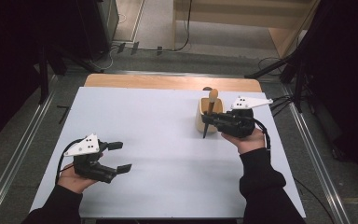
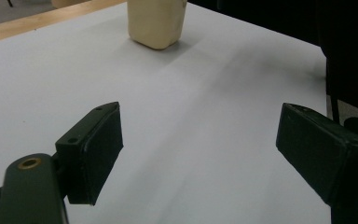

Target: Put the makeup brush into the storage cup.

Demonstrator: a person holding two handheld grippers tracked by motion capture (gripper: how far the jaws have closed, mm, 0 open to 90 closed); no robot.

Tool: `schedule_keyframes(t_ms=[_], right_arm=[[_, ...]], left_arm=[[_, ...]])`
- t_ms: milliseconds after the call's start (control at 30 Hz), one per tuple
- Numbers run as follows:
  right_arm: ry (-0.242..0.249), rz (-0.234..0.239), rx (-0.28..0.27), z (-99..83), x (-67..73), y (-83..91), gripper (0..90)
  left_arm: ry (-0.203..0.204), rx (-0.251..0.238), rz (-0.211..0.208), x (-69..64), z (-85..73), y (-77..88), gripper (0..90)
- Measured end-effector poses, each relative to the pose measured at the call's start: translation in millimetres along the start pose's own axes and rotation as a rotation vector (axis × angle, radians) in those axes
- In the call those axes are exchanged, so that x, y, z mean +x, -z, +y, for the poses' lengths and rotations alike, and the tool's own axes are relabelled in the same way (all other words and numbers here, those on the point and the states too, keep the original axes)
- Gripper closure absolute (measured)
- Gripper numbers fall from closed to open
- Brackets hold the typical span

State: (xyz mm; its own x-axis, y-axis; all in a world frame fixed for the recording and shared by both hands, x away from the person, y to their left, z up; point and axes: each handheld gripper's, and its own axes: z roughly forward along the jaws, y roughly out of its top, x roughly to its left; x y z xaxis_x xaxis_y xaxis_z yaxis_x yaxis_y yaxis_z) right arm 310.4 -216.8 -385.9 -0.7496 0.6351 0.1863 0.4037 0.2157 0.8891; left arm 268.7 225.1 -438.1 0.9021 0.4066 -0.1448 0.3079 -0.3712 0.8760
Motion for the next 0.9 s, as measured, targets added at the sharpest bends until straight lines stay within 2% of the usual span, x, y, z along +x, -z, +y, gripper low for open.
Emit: schedule_keyframes(t_ms=[900], right_arm=[[0.003,-0.080,-0.035,42.2,-23.2,10.0,78.7]], left_arm=[[-0.003,0.004,0.006,-1.0,-0.6,-0.4,15.3]])
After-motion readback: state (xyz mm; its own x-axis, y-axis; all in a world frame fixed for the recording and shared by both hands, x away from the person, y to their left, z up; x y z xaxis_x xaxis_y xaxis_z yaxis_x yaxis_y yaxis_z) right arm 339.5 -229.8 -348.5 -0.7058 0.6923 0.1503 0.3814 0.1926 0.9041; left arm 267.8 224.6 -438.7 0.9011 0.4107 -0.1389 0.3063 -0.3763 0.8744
